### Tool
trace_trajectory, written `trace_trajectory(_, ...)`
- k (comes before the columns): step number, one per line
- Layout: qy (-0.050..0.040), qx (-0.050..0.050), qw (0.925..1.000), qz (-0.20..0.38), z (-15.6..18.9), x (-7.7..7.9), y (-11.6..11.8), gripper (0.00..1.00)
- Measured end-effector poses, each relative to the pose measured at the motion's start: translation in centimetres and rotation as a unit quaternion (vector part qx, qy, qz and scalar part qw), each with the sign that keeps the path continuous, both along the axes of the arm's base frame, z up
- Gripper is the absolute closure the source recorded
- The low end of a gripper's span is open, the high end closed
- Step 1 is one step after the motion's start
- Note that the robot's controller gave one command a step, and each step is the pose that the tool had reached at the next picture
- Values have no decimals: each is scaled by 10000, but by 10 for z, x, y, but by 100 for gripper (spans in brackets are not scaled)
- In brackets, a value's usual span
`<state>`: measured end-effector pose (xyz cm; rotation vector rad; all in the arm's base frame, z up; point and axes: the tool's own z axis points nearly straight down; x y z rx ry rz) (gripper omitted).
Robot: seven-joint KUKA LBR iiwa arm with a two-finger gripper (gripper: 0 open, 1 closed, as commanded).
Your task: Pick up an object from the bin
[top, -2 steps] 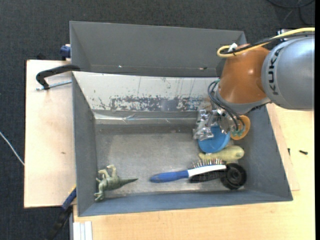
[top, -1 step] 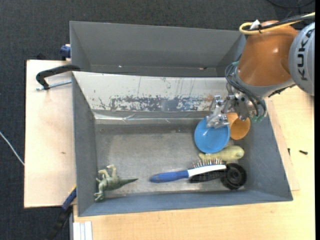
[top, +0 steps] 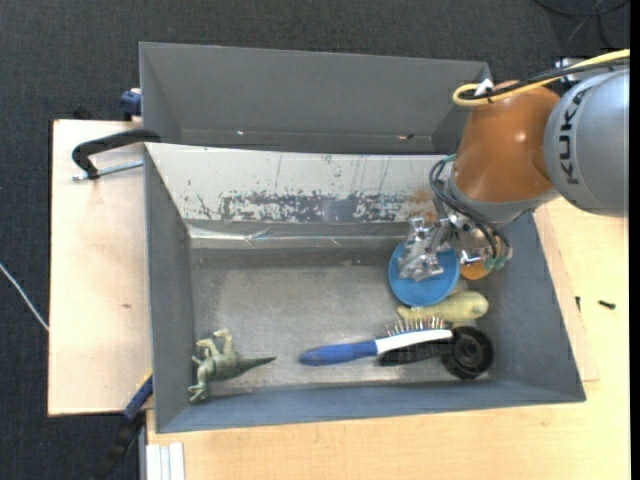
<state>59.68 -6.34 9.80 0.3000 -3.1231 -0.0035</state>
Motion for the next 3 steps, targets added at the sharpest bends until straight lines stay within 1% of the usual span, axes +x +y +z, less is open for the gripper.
trace_trajectory(1, -102, 59, 9997, -207, -18, -39, -80, 100)
trace_trajectory(2, -249, 29, 9995, -186, -12, -31, -79, 0)
trace_trajectory(3, -124, 27, 9998, -178, -18, -38, -80, 100)
